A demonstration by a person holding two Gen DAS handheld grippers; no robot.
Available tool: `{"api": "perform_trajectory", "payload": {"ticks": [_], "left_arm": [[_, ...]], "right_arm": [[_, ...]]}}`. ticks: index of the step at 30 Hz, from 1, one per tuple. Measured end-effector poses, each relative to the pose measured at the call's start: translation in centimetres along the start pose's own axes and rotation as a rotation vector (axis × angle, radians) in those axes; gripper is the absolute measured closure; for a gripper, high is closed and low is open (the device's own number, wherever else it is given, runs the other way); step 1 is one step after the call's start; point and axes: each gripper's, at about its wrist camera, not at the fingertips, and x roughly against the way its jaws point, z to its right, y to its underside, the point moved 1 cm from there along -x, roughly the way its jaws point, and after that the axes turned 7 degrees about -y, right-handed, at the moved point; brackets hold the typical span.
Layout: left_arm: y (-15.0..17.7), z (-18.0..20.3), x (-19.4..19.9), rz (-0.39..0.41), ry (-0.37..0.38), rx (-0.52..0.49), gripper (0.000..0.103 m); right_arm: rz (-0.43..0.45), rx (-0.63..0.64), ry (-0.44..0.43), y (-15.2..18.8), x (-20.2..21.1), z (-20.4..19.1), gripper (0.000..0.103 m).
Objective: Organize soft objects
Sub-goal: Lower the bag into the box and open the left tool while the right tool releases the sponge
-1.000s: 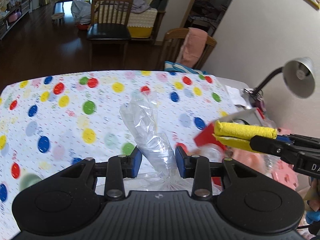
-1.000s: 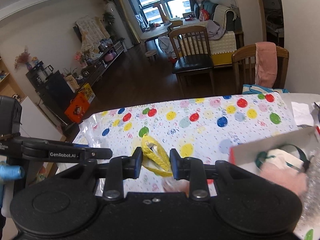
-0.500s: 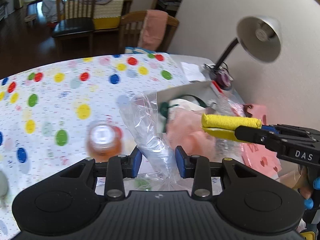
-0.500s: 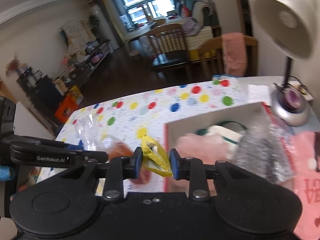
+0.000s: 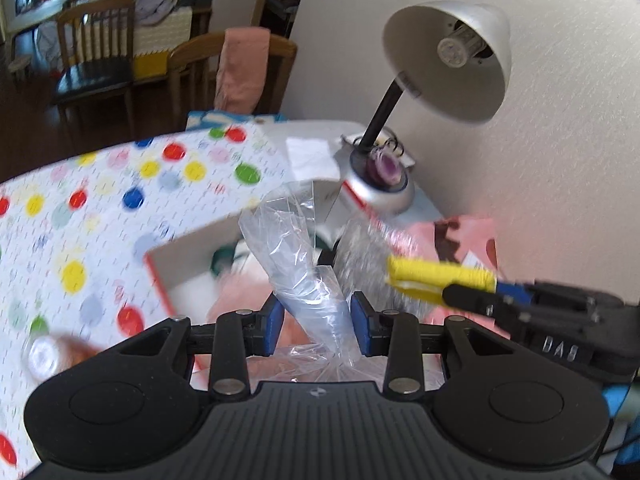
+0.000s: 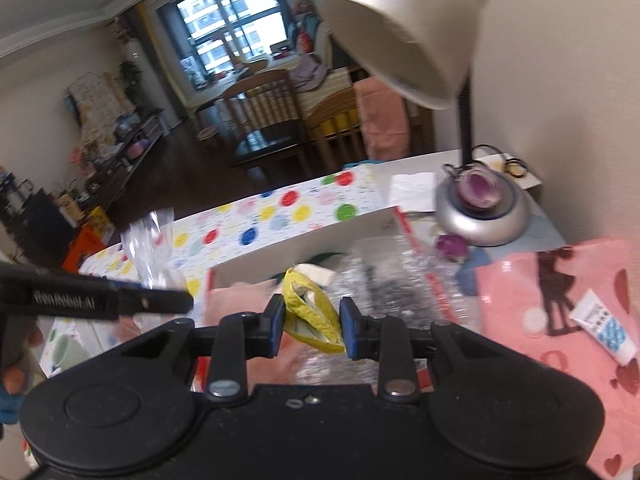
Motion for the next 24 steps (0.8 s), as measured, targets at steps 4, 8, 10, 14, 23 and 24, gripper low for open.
{"api": "perform_trajectory", "payload": {"ticks": [4, 8, 10, 14, 23, 24], "left_arm": [[-2.2, 2.2, -1.8, 0.038, -0.003, -0.018, 0.067], [-3.9, 3.0, -5.3, 0.024, 0.016, -0.008, 0.067], [-4.3, 3.2, -7.2, -0.001, 0.023, -0.010, 0.067], [-4.3, 3.0, -10.8, -0.055, 0.000, -0.013, 0.067], [-5.0, 0.9, -15.2, -0.108, -0.041, 0.025, 0.068], [-5.0, 0.6, -15.7, -0.117, -0.041, 0.033, 0.068]], "right_arm": [[0.010, -0.020, 0.034, -0.4, -0.9, 2.0, 0.075], [0.002, -0.043, 0.052, -0.7, -2.3, 3.6, 0.075], [-0.002, -0.043, 0.063, -0.7, -3.2, 4.1, 0.075], [-0.009, -0.049, 0.068, -0.9, -5.0, 4.9, 0.075], [-0.065, -0.055, 0.081, -0.3, -9.9, 5.9, 0.075], [-0.072, -0.048, 0.084, -0.2, -10.3, 5.8, 0.075]]}}
